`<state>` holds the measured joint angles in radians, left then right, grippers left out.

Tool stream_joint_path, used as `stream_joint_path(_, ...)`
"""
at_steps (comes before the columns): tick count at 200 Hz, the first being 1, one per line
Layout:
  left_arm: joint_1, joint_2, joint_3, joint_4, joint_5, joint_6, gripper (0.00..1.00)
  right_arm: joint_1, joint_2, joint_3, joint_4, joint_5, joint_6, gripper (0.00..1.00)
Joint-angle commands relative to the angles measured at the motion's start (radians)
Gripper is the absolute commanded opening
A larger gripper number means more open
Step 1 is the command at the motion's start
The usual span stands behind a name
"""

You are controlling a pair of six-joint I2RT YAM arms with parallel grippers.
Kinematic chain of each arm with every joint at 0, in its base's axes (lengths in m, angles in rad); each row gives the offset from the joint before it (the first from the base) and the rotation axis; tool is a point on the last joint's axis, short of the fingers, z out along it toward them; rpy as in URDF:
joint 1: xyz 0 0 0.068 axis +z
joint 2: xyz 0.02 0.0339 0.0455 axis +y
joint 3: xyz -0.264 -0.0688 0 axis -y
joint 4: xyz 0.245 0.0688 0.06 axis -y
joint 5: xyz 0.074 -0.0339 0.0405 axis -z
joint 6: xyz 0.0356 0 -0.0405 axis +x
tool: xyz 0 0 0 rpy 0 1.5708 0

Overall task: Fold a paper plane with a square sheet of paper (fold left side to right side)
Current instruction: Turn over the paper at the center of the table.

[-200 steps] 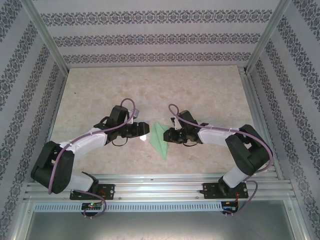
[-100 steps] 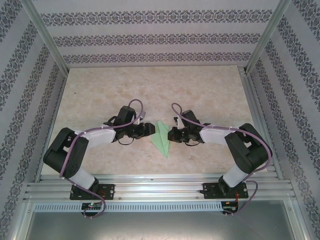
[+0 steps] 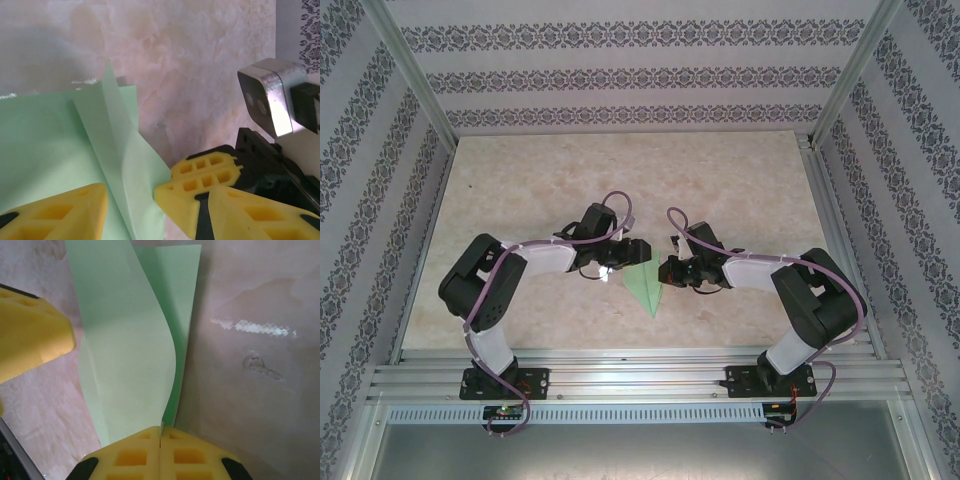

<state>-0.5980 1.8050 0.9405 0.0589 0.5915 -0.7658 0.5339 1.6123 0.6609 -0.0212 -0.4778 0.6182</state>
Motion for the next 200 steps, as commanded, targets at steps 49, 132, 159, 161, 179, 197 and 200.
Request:
stream_joint_path(49,-0.036,0.104,0.094,-0.074,-0.070,0.066,0.37,-0.010,-0.025,-0.007,0.024,-0.025,-0.006,0.05)
stream_joint_path(132,-0.037,0.070,0.106,-0.188,-0.144,0.149,0.18,-0.017,-0.044,0.003,0.000,-0.022,-0.016,0.07)
stream_joint_path(159,-0.037,0.066,0.100,-0.143,-0.105,0.146,0.08,-0.018,-0.071,0.006,-0.003,-0.025,-0.012,0.12)
stream_joint_path(161,-0.038,0.064,0.098,-0.140,-0.102,0.146,0.07,-0.018,-0.075,0.006,-0.005,-0.024,-0.012,0.13)
stream_joint_path(179,-0.038,0.041,0.095,-0.128,-0.088,0.151,0.02,-0.029,-0.134,0.003,-0.038,-0.007,-0.016,0.21)
stream_joint_path(197,-0.038,-0.002,0.092,-0.138,-0.089,0.155,0.01,-0.051,-0.230,-0.021,-0.064,0.016,-0.019,0.31)
stream_joint_path(200,-0.037,-0.010,0.093,-0.142,-0.090,0.155,0.01,-0.056,-0.250,-0.029,-0.068,0.021,-0.018,0.33)
